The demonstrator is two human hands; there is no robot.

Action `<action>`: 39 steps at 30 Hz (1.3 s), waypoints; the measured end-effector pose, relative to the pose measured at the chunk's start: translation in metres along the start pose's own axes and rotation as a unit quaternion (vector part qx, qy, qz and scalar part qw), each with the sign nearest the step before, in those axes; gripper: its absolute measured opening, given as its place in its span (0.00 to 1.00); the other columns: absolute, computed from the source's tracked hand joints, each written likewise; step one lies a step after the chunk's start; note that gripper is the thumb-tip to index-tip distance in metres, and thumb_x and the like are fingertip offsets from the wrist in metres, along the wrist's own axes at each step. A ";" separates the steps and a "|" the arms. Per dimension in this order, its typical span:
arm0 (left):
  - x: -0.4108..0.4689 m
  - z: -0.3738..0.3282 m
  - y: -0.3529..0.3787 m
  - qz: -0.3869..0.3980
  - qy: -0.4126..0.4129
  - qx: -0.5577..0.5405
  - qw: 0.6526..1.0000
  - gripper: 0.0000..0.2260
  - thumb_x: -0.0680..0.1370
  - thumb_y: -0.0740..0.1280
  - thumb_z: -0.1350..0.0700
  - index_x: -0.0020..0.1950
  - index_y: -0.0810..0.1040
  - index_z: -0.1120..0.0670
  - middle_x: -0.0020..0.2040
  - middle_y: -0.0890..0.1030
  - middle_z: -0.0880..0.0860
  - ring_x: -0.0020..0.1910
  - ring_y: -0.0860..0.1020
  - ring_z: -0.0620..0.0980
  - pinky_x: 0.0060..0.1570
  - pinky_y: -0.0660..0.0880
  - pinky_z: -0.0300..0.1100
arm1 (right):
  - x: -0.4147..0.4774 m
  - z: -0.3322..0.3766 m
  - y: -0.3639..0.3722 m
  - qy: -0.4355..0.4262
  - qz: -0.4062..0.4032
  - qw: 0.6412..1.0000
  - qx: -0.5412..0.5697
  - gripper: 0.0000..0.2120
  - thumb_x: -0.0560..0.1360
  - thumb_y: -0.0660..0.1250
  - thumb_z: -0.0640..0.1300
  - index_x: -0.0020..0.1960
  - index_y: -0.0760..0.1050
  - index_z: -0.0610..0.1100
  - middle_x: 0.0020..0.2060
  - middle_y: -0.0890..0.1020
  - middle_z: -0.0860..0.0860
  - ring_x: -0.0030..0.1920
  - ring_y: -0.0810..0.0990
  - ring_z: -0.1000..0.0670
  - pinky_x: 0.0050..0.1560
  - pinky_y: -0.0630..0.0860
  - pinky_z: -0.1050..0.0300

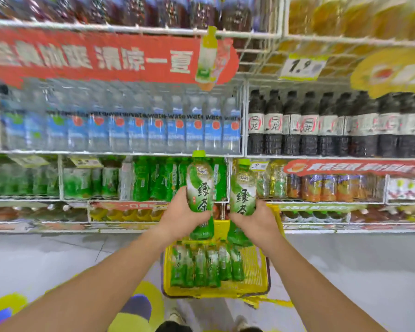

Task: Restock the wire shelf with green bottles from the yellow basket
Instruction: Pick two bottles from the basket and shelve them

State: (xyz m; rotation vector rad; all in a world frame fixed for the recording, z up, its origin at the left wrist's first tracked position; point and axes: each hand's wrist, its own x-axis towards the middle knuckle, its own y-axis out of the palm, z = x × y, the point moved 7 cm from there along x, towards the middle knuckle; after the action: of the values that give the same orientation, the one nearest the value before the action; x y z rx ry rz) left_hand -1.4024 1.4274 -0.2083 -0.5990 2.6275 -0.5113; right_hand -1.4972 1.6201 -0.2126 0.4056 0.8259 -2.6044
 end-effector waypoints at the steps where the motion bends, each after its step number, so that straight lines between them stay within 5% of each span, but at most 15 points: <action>1: -0.002 -0.006 -0.007 -0.007 0.003 -0.005 1.000 0.21 0.68 0.80 0.59 0.55 0.74 0.52 0.47 0.82 0.50 0.46 0.82 0.48 0.42 0.77 0.35 | -0.003 0.006 -0.002 -0.011 0.004 1.000 -0.002 0.14 0.67 0.77 0.48 0.46 0.73 0.50 0.39 0.82 0.51 0.38 0.81 0.53 0.31 0.72 0.59; 5: -0.023 -0.027 -0.030 -0.050 0.016 -0.020 0.998 0.21 0.70 0.80 0.59 0.57 0.74 0.53 0.48 0.83 0.50 0.44 0.82 0.44 0.40 0.77 0.34 | -0.011 0.031 -0.008 -0.060 0.018 0.997 -0.034 0.17 0.67 0.77 0.49 0.47 0.71 0.49 0.41 0.81 0.51 0.37 0.78 0.55 0.32 0.71 0.59; 8: -0.048 -0.029 -0.046 -0.094 0.007 -0.031 0.995 0.21 0.69 0.80 0.56 0.57 0.74 0.50 0.49 0.83 0.51 0.48 0.84 0.49 0.48 0.82 0.46 | -0.015 0.053 -0.009 -0.090 0.046 0.993 -0.065 0.18 0.67 0.78 0.50 0.48 0.71 0.47 0.40 0.79 0.52 0.36 0.77 0.56 0.31 0.72 0.61; 12: -0.092 -0.036 -0.065 -0.171 -0.015 -0.036 0.985 0.19 0.71 0.79 0.60 0.53 0.72 0.50 0.44 0.79 0.46 0.39 0.79 0.33 0.34 0.74 0.28 | -0.026 0.078 -0.001 -0.145 0.104 0.981 -0.071 0.22 0.65 0.78 0.54 0.52 0.73 0.48 0.43 0.82 0.51 0.40 0.81 0.52 0.37 0.77 0.56; 17: -0.154 -0.024 -0.092 -0.275 -0.051 -0.065 0.958 0.21 0.67 0.80 0.58 0.54 0.75 0.50 0.48 0.84 0.51 0.47 0.84 0.46 0.45 0.82 0.42 | -0.050 0.115 0.028 -0.216 0.173 0.956 -0.093 0.23 0.63 0.78 0.56 0.52 0.73 0.49 0.43 0.81 0.52 0.40 0.81 0.51 0.38 0.78 0.53; 20: -0.193 -0.012 -0.111 -0.319 -0.075 -0.074 0.942 0.18 0.70 0.78 0.64 0.54 0.74 0.53 0.45 0.83 0.49 0.38 0.82 0.35 0.36 0.76 0.30 | -0.076 0.137 0.058 -0.249 0.211 0.939 -0.107 0.23 0.64 0.79 0.54 0.51 0.73 0.47 0.42 0.80 0.51 0.39 0.79 0.53 0.35 0.76 0.55; 26: -0.265 0.017 -0.168 -0.425 -0.101 -0.084 0.896 0.17 0.70 0.78 0.64 0.47 0.73 0.50 0.39 0.81 0.45 0.32 0.79 0.33 0.34 0.73 0.27 | -0.141 0.177 0.131 -0.305 0.284 0.898 -0.141 0.23 0.66 0.78 0.53 0.52 0.70 0.46 0.44 0.79 0.50 0.41 0.77 0.52 0.37 0.74 0.54; 35: -0.338 0.088 -0.270 -0.497 -0.127 -0.112 0.851 0.18 0.68 0.79 0.61 0.48 0.71 0.59 0.40 0.79 0.57 0.35 0.77 0.47 0.44 0.80 0.53 | -0.228 0.236 0.250 -0.346 0.340 0.862 -0.148 0.20 0.65 0.77 0.51 0.48 0.71 0.48 0.42 0.80 0.51 0.41 0.80 0.50 0.40 0.78 0.53; 39: -0.355 0.126 -0.332 -0.510 -0.119 -0.118 0.843 0.18 0.68 0.79 0.61 0.49 0.72 0.57 0.46 0.82 0.59 0.36 0.78 0.44 0.44 0.80 0.48 | -0.256 0.265 0.321 -0.365 0.348 0.851 -0.147 0.22 0.58 0.75 0.56 0.47 0.72 0.50 0.40 0.82 0.51 0.38 0.82 0.50 0.41 0.82 0.47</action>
State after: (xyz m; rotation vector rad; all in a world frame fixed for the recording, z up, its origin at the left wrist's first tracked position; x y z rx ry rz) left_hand -0.9417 1.2841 -0.0698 -2.0140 1.9455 -0.3385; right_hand -1.1724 1.2869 -0.0651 -0.3257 0.6148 -1.6886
